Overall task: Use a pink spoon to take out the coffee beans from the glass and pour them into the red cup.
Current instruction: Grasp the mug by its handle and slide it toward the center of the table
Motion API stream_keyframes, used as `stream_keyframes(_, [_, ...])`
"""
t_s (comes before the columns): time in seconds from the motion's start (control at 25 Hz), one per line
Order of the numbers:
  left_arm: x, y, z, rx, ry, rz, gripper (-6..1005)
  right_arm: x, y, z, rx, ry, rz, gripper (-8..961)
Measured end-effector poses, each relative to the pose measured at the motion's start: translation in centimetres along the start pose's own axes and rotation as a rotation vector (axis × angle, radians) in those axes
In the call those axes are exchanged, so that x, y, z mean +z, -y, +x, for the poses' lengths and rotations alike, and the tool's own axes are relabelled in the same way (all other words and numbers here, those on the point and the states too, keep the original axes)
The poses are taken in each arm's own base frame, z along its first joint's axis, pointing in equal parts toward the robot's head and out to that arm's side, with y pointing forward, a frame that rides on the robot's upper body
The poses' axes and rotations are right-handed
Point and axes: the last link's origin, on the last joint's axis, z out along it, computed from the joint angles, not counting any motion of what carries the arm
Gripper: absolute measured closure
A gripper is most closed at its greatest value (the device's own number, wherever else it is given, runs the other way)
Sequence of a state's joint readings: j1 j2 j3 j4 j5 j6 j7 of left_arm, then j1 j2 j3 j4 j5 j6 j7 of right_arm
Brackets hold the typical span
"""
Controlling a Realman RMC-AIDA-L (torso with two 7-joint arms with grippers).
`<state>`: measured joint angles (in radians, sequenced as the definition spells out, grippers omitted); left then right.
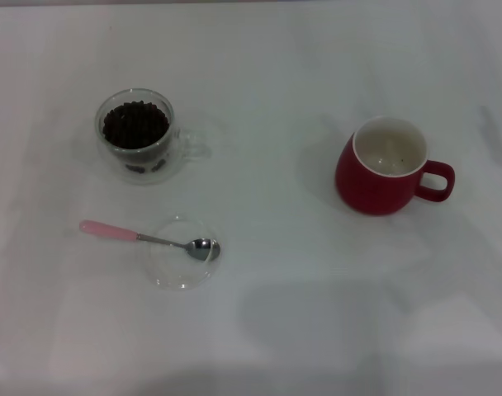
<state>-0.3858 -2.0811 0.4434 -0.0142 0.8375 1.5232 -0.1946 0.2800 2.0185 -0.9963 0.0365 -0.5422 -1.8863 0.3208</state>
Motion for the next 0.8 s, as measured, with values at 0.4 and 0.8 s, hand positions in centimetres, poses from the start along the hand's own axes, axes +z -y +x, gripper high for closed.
stream_keyframes(0.4, [-0.5,0.0,-0.2,-0.002,0.011,0.0,315,-0.1,-0.2,-0.2,0.002,0.013,-0.013,378])
stream_keyframes(0.8, [-1.3,0.5,-0.2,0.004,0.016,0.017,314,-1.3,-0.6,-0.5,0.02,0.009,-0.037,376])
